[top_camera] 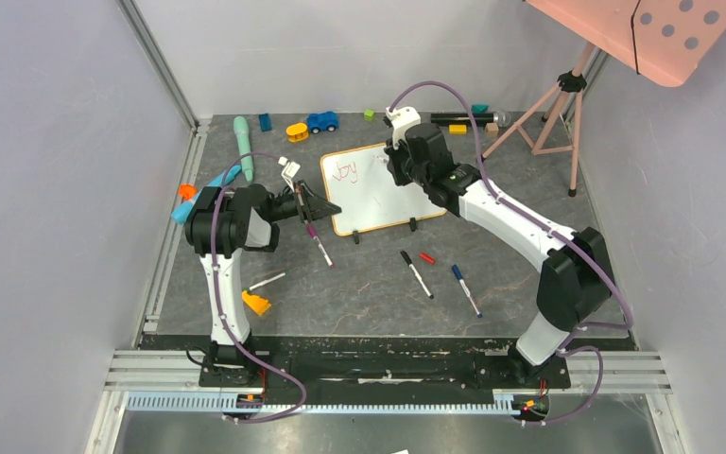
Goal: Write a sentence on the whiteboard
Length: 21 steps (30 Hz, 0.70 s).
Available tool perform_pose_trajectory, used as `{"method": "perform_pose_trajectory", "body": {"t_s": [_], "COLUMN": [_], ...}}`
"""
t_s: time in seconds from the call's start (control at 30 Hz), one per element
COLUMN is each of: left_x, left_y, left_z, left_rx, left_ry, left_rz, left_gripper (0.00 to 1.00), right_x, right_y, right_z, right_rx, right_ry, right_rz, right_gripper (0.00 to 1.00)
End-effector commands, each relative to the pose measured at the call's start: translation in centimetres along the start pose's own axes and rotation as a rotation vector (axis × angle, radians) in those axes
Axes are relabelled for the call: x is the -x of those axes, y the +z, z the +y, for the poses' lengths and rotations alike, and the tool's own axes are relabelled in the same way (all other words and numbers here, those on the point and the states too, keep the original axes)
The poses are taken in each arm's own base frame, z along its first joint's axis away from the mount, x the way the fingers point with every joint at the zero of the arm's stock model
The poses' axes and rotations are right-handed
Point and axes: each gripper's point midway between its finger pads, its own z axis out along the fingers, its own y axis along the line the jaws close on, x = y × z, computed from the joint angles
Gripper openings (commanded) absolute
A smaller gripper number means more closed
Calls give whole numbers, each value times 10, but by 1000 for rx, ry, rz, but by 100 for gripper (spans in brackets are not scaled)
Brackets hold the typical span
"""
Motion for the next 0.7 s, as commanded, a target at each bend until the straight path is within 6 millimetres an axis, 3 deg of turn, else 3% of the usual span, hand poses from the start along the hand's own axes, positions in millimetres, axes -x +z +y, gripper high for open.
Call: {"method": "perform_pose_trajectory", "body": {"t_s": [0.0, 0.47, 0.67], "left_x": [-33, -34, -33], "left_y": [0, 0, 0], "left_z": [-14, -14, -14], "left_rx": [-105, -105, -105], "left_ry": [34, 33, 35], "left_rz": [106, 107, 106], "left_gripper": [2, 2, 2], "right_x": [14, 13, 2], "right_y": [2, 14, 12], "right_z": [3, 4, 2], "right_rx": [19, 19, 9], "right_ry": [2, 9, 2], "right_rz": [-36, -22, 3], "right_gripper": [0, 0, 0]}}
